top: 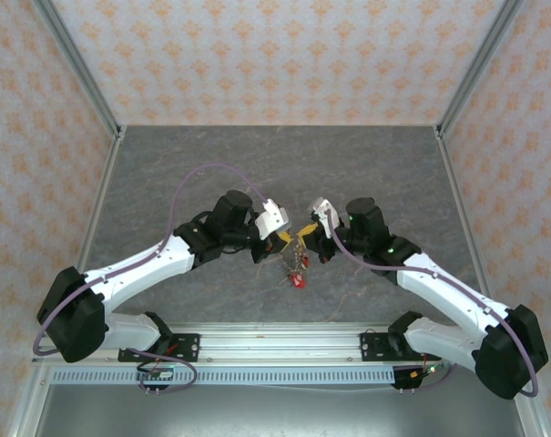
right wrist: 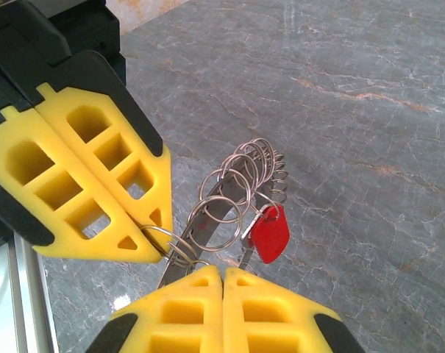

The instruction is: Put the keys on the keyring

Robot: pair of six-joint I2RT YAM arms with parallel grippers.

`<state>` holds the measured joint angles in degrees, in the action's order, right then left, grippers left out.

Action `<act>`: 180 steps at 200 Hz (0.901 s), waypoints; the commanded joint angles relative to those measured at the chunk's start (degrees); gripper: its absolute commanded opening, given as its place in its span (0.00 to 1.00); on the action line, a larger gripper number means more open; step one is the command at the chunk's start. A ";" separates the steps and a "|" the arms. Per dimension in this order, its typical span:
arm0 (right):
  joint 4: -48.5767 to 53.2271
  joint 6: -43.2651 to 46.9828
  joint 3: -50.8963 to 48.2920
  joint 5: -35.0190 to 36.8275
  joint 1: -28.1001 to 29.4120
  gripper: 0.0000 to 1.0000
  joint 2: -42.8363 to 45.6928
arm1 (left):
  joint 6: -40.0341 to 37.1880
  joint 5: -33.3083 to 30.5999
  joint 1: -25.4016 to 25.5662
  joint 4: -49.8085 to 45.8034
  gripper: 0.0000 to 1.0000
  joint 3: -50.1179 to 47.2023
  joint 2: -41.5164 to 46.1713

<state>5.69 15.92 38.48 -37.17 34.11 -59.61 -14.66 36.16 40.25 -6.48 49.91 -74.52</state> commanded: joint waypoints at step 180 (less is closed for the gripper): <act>3.75 7.20 -0.23 2.11 -0.25 0.18 4.60 | -0.72 0.82 1.01 4.77 0.00 -0.82 1.51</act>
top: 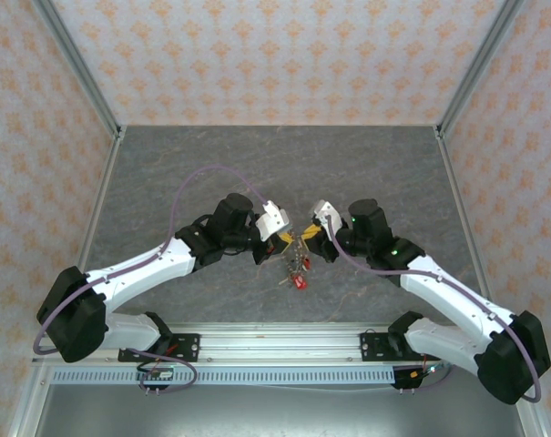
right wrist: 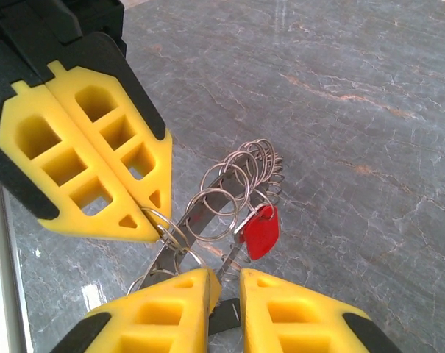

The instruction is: Put the keys on the keyring

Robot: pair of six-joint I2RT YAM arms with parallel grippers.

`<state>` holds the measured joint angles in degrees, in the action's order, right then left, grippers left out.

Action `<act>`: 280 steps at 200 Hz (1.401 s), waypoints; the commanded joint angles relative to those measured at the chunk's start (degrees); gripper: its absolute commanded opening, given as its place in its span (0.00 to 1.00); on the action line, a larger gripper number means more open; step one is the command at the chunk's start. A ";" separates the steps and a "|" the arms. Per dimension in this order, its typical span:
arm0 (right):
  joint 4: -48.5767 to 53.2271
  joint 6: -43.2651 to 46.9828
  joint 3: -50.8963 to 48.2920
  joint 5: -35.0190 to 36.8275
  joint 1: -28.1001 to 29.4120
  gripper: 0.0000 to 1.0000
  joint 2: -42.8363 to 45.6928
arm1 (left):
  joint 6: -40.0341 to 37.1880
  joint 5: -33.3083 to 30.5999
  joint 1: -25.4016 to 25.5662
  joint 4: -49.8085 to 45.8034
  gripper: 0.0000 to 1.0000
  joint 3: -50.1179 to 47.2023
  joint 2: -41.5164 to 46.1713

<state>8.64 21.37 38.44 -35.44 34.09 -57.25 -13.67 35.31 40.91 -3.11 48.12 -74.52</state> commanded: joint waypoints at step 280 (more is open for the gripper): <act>2.61 15.47 4.41 -11.39 -0.25 0.21 -4.74 | -6.12 5.38 0.49 -4.26 0.00 3.40 2.11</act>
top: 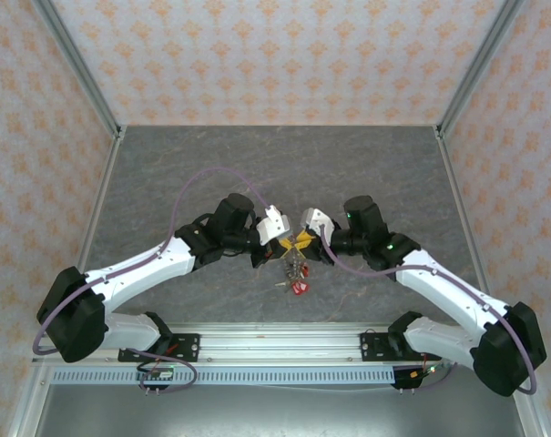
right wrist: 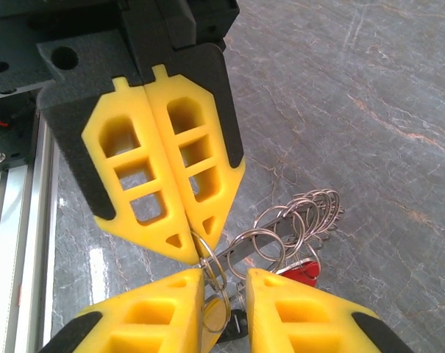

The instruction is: Put the keys on the keyring

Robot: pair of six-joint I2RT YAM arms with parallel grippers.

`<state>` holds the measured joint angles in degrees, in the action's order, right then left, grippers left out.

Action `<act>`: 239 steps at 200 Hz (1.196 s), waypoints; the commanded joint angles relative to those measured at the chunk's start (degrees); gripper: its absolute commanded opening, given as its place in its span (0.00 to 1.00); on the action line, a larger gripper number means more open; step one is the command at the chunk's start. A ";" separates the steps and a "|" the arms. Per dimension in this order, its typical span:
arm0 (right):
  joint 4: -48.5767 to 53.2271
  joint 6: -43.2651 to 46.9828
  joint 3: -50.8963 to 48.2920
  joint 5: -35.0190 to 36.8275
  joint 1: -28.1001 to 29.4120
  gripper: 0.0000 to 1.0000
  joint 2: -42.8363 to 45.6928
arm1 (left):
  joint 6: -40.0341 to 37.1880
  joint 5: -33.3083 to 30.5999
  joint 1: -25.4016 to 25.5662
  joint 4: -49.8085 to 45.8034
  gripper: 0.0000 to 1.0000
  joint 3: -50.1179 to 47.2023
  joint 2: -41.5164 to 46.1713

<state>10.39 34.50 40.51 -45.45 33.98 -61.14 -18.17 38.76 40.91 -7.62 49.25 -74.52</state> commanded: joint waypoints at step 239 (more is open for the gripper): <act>14.40 6.19 11.04 -1.20 0.21 0.00 -1.05 | -0.29 3.19 0.50 1.64 0.21 2.68 -0.16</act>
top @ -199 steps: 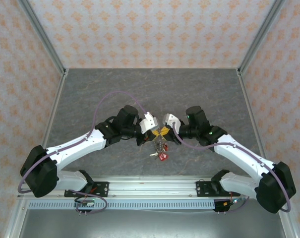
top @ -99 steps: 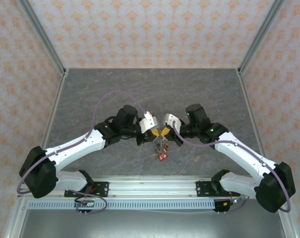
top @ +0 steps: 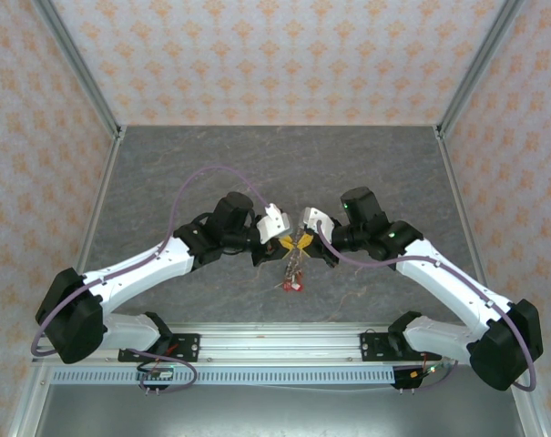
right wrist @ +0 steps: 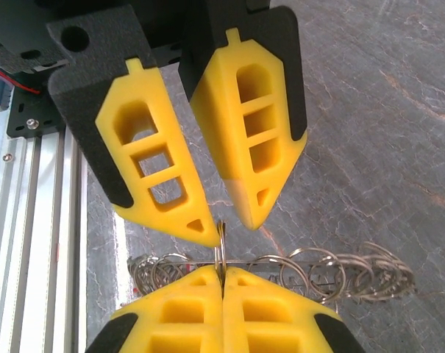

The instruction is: Put the keys on the keyring

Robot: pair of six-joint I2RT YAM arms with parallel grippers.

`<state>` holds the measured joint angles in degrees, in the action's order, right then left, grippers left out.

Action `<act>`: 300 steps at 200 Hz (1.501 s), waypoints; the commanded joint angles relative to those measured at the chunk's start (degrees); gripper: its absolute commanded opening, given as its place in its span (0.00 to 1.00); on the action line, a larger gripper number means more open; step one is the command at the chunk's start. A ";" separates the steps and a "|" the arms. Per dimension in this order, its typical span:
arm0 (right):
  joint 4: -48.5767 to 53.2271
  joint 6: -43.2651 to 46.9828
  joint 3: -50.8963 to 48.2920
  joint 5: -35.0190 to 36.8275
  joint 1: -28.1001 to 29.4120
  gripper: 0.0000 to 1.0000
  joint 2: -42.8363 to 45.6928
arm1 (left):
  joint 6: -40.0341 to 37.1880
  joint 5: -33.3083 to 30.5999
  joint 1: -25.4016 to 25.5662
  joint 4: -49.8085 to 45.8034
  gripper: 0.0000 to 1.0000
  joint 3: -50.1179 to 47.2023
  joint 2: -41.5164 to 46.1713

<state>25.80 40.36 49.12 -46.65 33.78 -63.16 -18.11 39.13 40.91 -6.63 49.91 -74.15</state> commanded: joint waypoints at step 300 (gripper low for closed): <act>-14.81 -8.15 -7.79 -3.78 -1.92 0.14 3.39 | 1.32 5.23 0.40 4.94 0.00 0.02 0.80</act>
<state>17.12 35.48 42.70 -46.72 33.63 -60.51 -18.50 42.17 41.17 -6.39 50.00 -75.85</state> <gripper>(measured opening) 0.129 0.043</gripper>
